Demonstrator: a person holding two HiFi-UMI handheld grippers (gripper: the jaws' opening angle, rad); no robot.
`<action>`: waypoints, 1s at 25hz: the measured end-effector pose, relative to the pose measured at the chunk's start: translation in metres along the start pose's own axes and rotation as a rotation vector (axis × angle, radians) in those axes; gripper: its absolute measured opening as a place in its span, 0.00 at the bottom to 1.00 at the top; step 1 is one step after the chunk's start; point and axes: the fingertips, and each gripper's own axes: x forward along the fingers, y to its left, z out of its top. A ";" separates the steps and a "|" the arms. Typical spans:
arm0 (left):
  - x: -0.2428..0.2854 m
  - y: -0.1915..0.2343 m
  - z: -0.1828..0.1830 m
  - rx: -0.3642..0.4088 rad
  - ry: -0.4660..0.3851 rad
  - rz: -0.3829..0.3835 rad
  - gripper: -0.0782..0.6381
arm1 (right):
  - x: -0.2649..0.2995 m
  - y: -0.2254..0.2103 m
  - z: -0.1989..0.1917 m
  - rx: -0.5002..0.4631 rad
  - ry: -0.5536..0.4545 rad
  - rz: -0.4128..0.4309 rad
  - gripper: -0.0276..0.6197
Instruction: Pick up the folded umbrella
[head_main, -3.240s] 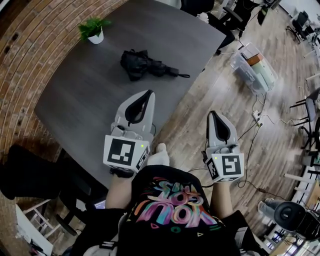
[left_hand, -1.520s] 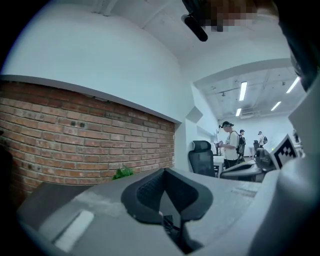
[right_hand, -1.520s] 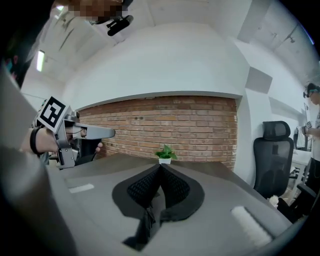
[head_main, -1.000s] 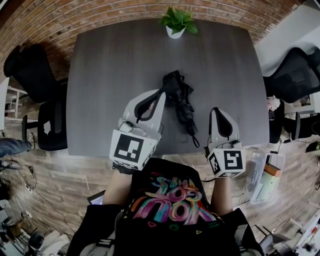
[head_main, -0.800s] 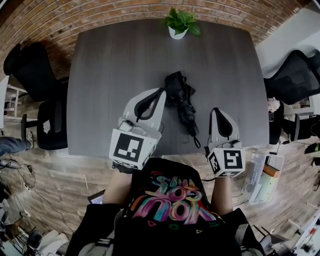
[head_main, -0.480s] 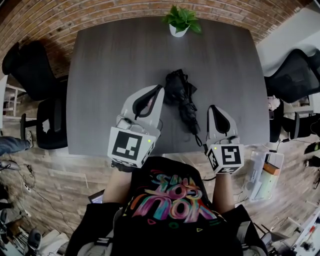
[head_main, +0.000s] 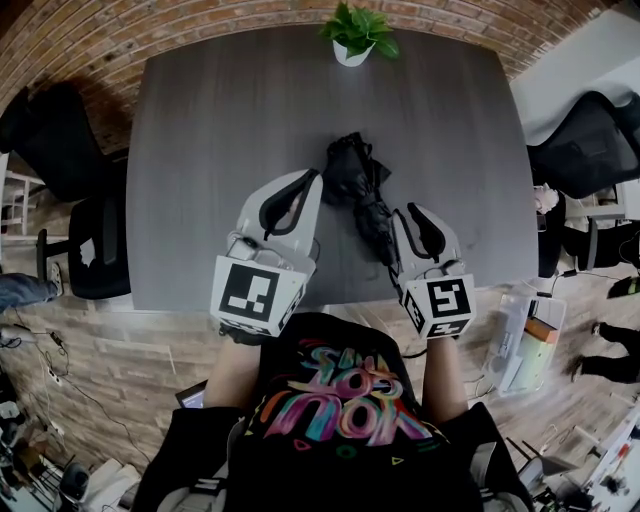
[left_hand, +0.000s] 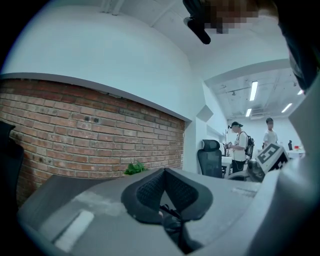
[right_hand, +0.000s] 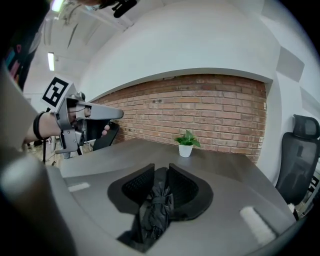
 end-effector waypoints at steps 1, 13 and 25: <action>0.000 0.000 -0.001 0.003 0.003 0.001 0.11 | 0.002 0.001 -0.002 -0.008 0.005 0.005 0.18; -0.006 0.006 -0.015 -0.012 0.028 0.025 0.11 | 0.044 0.019 -0.046 -0.166 0.165 0.058 0.34; -0.013 0.013 -0.032 -0.027 0.054 0.029 0.11 | 0.089 0.030 -0.104 -0.166 0.289 0.111 0.52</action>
